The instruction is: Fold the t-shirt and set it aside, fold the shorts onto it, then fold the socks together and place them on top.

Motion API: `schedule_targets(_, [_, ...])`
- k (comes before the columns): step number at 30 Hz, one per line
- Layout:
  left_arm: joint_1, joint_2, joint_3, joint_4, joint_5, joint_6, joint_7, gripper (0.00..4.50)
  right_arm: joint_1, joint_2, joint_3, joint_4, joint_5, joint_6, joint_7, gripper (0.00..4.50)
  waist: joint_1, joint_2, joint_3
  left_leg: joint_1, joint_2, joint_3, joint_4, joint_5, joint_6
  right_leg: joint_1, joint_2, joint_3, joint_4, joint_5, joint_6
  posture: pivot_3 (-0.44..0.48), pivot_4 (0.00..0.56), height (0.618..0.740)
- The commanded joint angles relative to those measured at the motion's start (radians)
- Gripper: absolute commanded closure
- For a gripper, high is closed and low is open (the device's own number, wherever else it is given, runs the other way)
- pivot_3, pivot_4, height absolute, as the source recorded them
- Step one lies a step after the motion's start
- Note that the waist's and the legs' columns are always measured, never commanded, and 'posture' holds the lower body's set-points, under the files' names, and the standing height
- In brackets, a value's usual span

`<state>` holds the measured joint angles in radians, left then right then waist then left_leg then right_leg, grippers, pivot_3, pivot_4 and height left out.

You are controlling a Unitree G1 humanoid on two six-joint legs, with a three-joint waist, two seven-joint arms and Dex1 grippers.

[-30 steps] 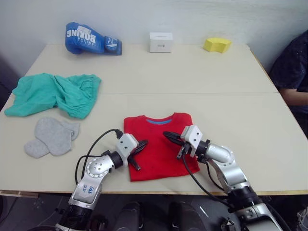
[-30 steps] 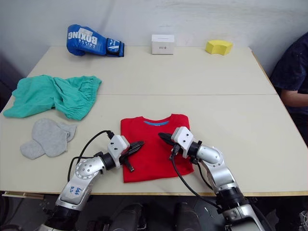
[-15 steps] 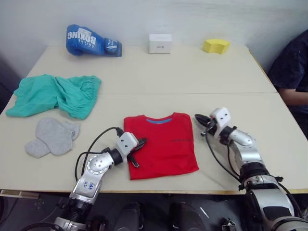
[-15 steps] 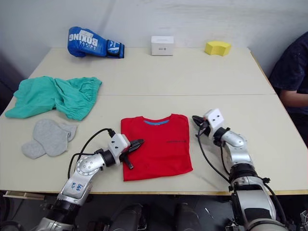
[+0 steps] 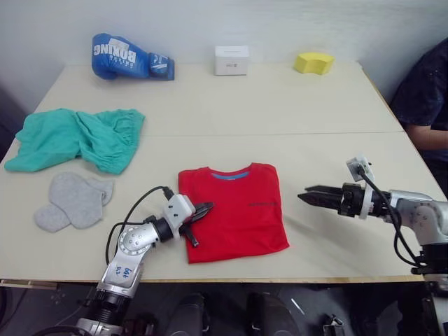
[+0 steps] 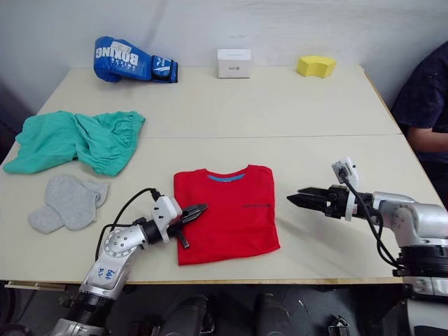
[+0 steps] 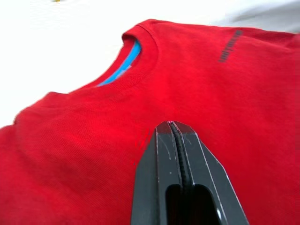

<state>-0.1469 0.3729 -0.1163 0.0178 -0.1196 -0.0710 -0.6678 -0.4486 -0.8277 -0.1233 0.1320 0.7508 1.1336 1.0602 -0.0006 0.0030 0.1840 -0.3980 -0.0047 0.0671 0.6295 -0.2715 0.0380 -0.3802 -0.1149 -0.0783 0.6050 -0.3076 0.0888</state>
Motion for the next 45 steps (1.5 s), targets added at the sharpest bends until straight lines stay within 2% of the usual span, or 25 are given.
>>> schedule_targets(1, [0.003, 0.001, -0.007, -0.008, -0.010, -0.007, -0.020, 4.50, -0.010, -0.011, 0.051, -0.058, 0.021, 0.196, -0.071, 0.05, 0.000, 0.000, 0.000, -0.002, 0.000, 0.000, 0.000, 0.000, 0.000, -0.001, 0.000, 0.000, -0.001, 0.000, 0.000, 0.000, 0.150, 0.740])
schedule_targets(9, [0.025, -0.004, -0.006, -0.008, -0.003, -0.008, -0.020, 4.50, -0.074, 0.157, 0.031, -0.136, 0.099, 0.478, -0.240, 0.05, -0.003, 0.000, -0.001, -0.007, 0.000, 0.000, 0.000, 0.001, 0.004, -0.006, 0.000, -0.001, -0.001, 0.001, 0.001, 0.000, 0.150, 0.740])
schedule_targets(18, [0.053, -0.010, -0.007, -0.018, 0.003, -0.011, 0.000, 4.50, -0.088, 0.211, 0.090, -0.122, 0.112, 0.481, -0.365, 0.05, -0.006, -0.004, -0.005, -0.007, 0.000, 0.001, 0.001, -0.001, 0.001, -0.006, 0.000, 0.000, 0.000, 0.001, 0.001, 0.000, 0.150, 0.740])
schedule_targets(27, [0.052, -0.012, -0.015, -0.012, 0.010, -0.017, -0.006, 4.50, -0.129, 0.341, 0.079, -0.066, 0.100, 0.481, -0.458, 0.05, -0.030, -0.006, -0.010, -0.005, 0.000, 0.001, 0.001, 0.000, 0.001, -0.005, 0.000, 0.001, 0.002, 0.001, 0.000, 0.000, 0.150, 0.740])
schedule_targets(30, [0.046, -0.005, -0.017, -0.010, 0.015, -0.015, -0.012, 4.50, -0.136, 0.349, 0.058, -0.059, 0.087, 0.481, -0.475, 0.67, -0.028, -0.005, -0.011, -0.004, 0.000, 0.001, 0.001, 0.000, 0.001, -0.005, 0.000, 0.001, 0.002, 0.001, 0.000, 0.000, 0.150, 0.740])
schedule_targets(40, [0.009, 0.039, -0.010, -0.023, -0.003, -0.011, -0.078, 4.50, -0.175, 0.338, 0.039, -0.044, 0.103, 0.481, -0.501, 4.26, -0.028, -0.004, -0.010, -0.009, 0.000, 0.001, 0.000, 0.002, 0.004, -0.011, 0.000, 0.001, 0.003, 0.001, 0.000, 0.000, 0.150, 0.740])
schedule_targets(41, [0.007, 0.044, -0.008, -0.037, -0.011, 0.000, -0.085, 4.50, -0.181, 0.327, 0.038, -0.043, 0.109, 0.481, -0.499, 4.48, -0.028, -0.004, -0.010, -0.010, 0.000, 0.001, 0.000, 0.002, 0.004, -0.011, 0.000, 0.001, 0.003, 0.001, 0.000, 0.000, 0.150, 0.740])
schedule_targets(45, [-0.004, 0.080, -0.007, -0.096, -0.062, 0.062, -0.148, 4.50, -0.205, 0.273, 0.021, -0.032, 0.121, 0.481, -0.495, 4.48, -0.027, -0.004, -0.009, -0.011, 0.000, 0.001, 0.000, 0.002, 0.004, -0.012, 0.000, 0.001, 0.003, 0.001, 0.000, 0.000, 0.150, 0.740])
